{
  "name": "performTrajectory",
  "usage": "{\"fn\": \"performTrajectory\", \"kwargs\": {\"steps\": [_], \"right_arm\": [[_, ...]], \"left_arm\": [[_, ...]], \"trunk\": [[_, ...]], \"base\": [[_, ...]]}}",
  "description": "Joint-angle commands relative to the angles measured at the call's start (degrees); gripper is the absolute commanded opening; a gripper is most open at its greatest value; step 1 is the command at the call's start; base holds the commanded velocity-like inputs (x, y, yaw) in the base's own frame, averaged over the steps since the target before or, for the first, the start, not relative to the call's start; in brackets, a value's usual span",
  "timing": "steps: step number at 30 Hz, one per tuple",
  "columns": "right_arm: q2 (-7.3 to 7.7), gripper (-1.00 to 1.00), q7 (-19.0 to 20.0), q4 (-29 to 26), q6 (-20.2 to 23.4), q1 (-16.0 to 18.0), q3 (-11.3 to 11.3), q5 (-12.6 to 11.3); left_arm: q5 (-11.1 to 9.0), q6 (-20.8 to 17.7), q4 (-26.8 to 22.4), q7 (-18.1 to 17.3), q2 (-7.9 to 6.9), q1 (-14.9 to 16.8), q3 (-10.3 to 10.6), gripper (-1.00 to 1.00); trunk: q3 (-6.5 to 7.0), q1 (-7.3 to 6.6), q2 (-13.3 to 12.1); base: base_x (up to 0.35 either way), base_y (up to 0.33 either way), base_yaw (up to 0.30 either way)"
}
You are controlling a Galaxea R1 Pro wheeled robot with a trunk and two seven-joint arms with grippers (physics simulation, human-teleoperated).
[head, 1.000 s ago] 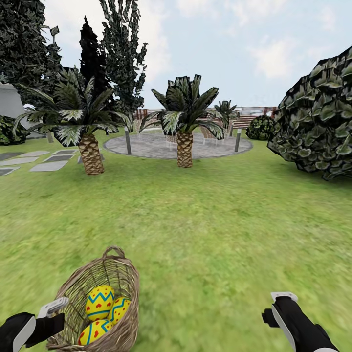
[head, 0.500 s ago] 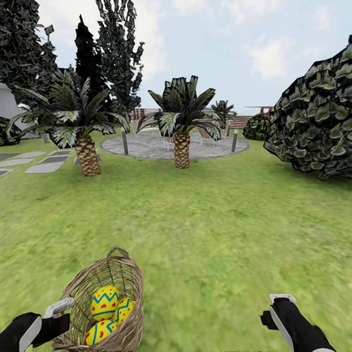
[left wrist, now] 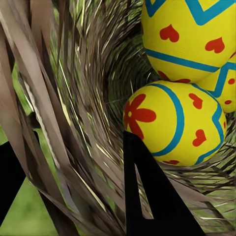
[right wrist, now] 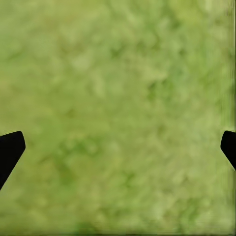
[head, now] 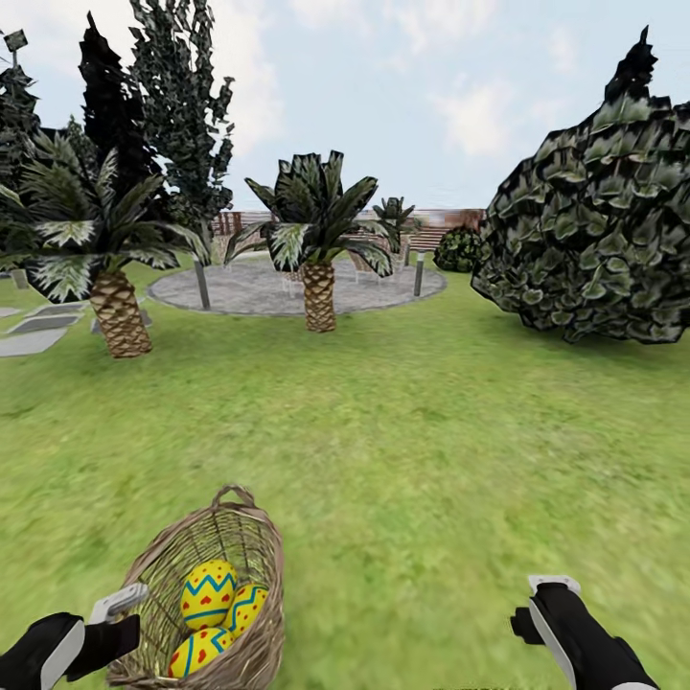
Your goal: Take the three Easter eggs out of the wicker basket on the lawn in the garden, then place them on the lawn next to a single tree (choose any tree) so that all three eggs are next to the same tree and none are left in the basket.
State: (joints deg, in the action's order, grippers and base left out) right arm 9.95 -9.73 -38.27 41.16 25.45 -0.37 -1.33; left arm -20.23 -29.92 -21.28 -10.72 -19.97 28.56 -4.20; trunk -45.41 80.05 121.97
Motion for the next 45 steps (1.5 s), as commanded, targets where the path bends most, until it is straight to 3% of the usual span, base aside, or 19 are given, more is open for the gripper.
{"fn": "performTrajectory", "kwargs": {"steps": [1,45], "right_arm": [[-0.04,1.0,-0.2,0.0,0.2,0.0,0.1,-0.2],[-0.01,1.0,-0.3,-0.1,0.2,0.0,0.0,-0.2]], "left_arm": [[-0.5,-0.5,-0.1,-0.2,0.02,0.0,-0.5,-1.0],[-0.5,-0.5,-0.1,-0.2,1.08,0.0,-0.5,-1.0]], "trunk": [[0.13,-0.24,-0.4],[8.03,-9.9,-18.0]], "base": [[0.0,0.0,-0.274],[0.0,0.0,-0.277]]}}
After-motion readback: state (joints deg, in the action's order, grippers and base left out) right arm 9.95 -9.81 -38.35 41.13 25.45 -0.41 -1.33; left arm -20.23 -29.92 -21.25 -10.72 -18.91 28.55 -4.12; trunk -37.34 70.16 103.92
